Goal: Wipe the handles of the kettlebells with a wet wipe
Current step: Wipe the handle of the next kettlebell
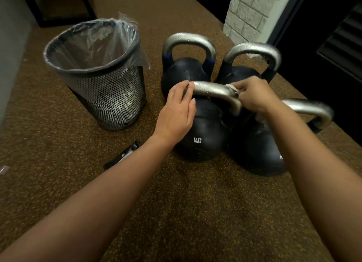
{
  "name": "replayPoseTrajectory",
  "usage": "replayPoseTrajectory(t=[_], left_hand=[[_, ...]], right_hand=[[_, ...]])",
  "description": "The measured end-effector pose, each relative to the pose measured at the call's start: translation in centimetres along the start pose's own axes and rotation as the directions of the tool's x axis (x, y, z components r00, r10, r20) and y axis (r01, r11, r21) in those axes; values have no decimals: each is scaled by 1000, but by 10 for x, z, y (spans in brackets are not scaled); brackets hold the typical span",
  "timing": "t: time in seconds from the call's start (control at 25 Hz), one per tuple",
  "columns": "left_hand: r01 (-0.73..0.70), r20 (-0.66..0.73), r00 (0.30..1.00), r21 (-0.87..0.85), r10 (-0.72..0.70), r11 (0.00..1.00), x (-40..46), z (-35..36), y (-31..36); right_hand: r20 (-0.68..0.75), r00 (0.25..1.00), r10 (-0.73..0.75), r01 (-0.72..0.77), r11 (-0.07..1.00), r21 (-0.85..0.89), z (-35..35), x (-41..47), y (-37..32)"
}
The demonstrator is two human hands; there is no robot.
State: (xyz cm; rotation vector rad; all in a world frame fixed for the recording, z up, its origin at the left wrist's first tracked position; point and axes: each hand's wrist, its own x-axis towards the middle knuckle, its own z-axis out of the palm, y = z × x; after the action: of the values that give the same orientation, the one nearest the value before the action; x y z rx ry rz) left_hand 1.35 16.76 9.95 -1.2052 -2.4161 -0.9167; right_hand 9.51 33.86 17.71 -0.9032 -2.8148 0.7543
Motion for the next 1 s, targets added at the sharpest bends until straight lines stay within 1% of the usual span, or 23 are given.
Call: replayPoseTrajectory(t=[0.08,0.16,0.2,0.24,0.32,0.4,0.44,0.48,0.56,0.6,0.64,0.72,0.76,0.8,0.84,0.88,0.92,1.0], left_hand=[[6,-4,1000,5,-6,1000,0,1,0],[7,-7,1000,0,-7,1000,-1,1,0],[5,-5,1000,-4,-5,1000,-1,1,0],[1,-4,1000,-6,-1,1000,-1,1,0],[-6,-10,1000,-3,6,1000,-1,1,0],[-3,-18,1000,-2,3,1000,0,2,-1],[-2,-20,1000,-2,2,1000,0,2,-1],[-1,-21,1000,-2,1,1000,0,3,-1],[-2,-21,1000,-4,2,1000,-1,3,-1],[-3,-21,1000,-5,3,1000,-1,3,-2],[-3,-22,1000,-6,2,1000,-1,3,-2],[0,-28,1000,-2,0,1000,-1,4,-1],[1,-31,1000,0,-1,1000,0,4,0],[3,-33,999,2,-3,1000,0,5,0],[6,-32,999,2,-5,1000,0,5,0],[9,-30,1000,2,-9,1000,0,5,0],[13,-29,999,1,-13,1000,0,6,0],[18,-29,999,1,-18,1000,0,5,0]], right_hand=[[34,999,-24,25,998,-50,0,10,-12],[-1,997,-77,76,995,-59,6,9,-12],[-20,996,-89,88,995,-35,9,5,-8],[-21,996,-83,83,996,7,8,0,-2],[29,999,-15,13,998,69,1,-3,4],[89,995,43,-47,998,46,-4,6,2],[85,995,42,-46,998,34,-3,9,-1],[48,998,28,-31,998,56,-1,9,-2],[-18,1000,5,-2,984,176,9,3,4],[-33,999,19,-11,970,242,13,0,11],[-32,998,53,-42,963,265,16,-2,16],[-6,986,167,-162,962,222,18,2,19],[-9,977,213,-210,967,141,17,7,14],[-33,970,239,-238,970,46,15,9,6],[-77,967,244,-246,969,-12,15,10,-3],[-107,965,240,-244,970,-24,14,8,-12],[-126,970,208,-211,977,-14,15,3,-18],[-192,981,19,-28,999,-45,21,-14,-21]])
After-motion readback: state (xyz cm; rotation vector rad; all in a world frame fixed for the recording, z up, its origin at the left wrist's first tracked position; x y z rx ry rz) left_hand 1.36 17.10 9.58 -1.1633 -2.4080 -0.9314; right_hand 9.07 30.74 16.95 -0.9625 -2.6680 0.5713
